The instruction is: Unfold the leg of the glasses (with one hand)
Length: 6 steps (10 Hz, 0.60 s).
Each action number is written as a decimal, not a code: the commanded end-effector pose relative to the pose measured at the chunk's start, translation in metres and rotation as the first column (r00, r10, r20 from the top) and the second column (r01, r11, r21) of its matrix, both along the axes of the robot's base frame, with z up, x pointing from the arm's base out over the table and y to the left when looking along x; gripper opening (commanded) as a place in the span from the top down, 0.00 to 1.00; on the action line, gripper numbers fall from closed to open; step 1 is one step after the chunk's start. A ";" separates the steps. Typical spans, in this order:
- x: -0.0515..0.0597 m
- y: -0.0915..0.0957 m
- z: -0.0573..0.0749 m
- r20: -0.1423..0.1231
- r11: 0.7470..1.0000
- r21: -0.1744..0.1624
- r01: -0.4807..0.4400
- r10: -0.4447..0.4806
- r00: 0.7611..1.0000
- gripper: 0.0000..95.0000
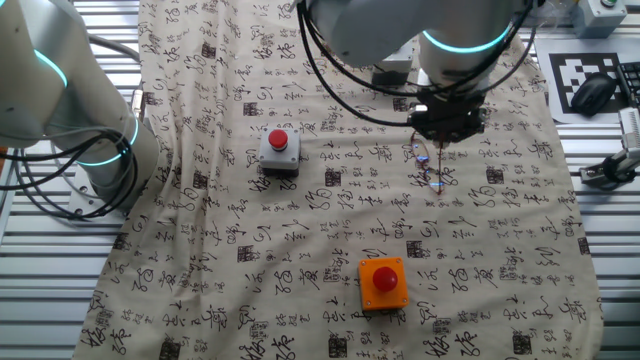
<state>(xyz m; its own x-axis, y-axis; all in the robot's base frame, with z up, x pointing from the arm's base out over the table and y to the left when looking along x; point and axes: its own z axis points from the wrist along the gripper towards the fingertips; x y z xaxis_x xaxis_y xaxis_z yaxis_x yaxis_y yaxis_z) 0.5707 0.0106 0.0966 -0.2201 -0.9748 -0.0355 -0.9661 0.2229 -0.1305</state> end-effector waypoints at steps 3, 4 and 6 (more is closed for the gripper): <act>-0.001 -0.007 0.004 -0.027 1.000 0.017 0.023 -0.022 0.999 1.00; -0.003 -0.014 0.004 -0.032 1.000 0.019 0.021 -0.020 0.999 1.00; -0.004 -0.022 0.003 -0.040 0.999 0.028 0.018 -0.017 0.999 1.00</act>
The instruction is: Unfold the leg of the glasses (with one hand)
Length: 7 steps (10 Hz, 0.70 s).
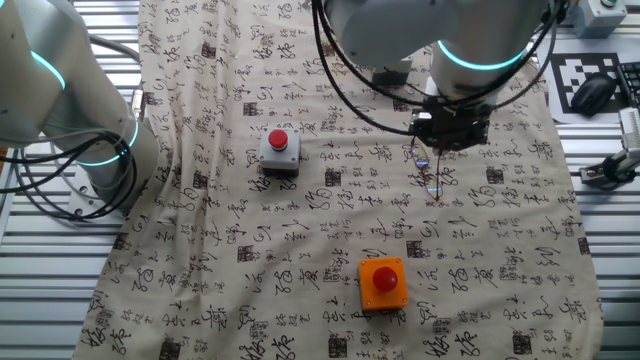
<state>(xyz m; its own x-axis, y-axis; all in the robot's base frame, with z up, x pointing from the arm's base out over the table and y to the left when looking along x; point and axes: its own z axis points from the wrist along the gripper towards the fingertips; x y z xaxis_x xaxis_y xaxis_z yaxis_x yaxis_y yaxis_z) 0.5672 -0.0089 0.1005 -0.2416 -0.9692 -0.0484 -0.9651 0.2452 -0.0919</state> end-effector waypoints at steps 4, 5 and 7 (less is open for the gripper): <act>-0.003 -0.010 -0.002 -0.015 0.999 0.031 0.009 -0.009 1.000 1.00; -0.003 -0.010 -0.002 -0.017 0.999 0.032 0.009 -0.009 1.000 1.00; -0.003 -0.012 -0.002 -0.026 1.000 0.030 0.009 -0.008 1.000 1.00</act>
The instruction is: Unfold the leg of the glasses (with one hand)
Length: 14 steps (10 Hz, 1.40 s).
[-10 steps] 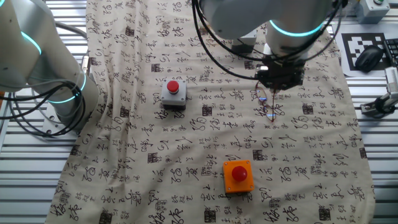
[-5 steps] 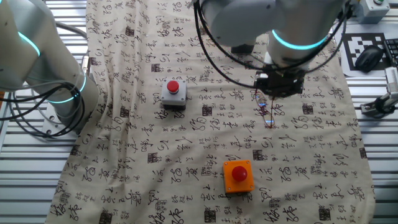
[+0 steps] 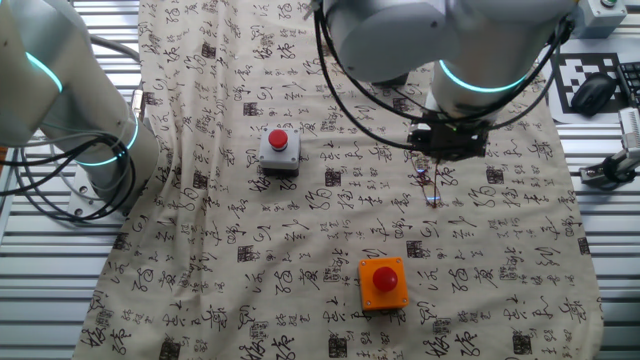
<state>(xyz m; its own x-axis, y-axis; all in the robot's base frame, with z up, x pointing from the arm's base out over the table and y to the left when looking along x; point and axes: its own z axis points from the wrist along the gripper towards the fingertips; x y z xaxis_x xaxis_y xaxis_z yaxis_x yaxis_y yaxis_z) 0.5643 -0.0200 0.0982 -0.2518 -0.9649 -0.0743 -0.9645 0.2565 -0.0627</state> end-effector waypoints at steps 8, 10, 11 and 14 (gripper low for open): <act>-0.003 -0.011 0.003 -0.015 1.000 0.003 -0.013 0.013 1.000 1.00; -0.004 -0.014 0.004 -0.016 1.000 0.006 -0.017 0.017 1.000 1.00; -0.004 -0.016 0.004 -0.016 1.000 0.009 -0.019 0.019 1.000 1.00; -0.005 -0.023 0.003 -0.017 0.999 0.025 -0.026 0.026 1.000 1.00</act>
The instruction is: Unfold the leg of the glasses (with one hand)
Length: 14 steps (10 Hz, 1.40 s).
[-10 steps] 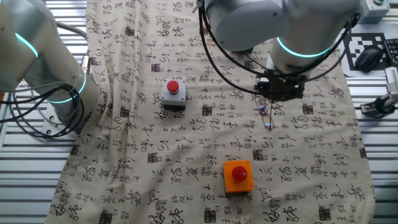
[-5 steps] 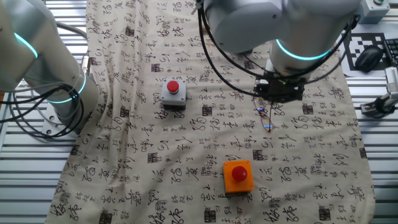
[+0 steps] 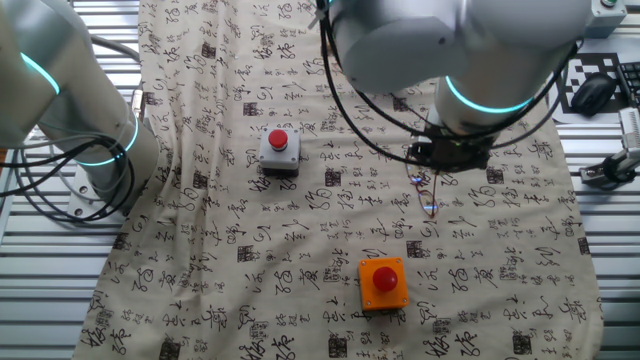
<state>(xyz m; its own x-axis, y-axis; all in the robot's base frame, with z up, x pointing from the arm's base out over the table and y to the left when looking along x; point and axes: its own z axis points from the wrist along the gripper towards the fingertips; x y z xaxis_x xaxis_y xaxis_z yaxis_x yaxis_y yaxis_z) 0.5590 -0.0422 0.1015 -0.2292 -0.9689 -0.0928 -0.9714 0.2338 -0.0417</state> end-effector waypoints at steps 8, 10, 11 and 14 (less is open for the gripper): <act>-0.002 0.006 0.007 -0.011 1.000 -0.025 0.000 0.000 1.000 0.60; -0.006 0.006 0.016 -0.026 0.999 -0.046 0.002 -0.004 1.000 0.60; -0.008 0.007 0.020 -0.027 0.999 -0.053 0.003 -0.004 1.000 0.60; -0.006 0.023 0.038 -0.034 0.995 -0.089 0.038 -0.041 0.999 0.80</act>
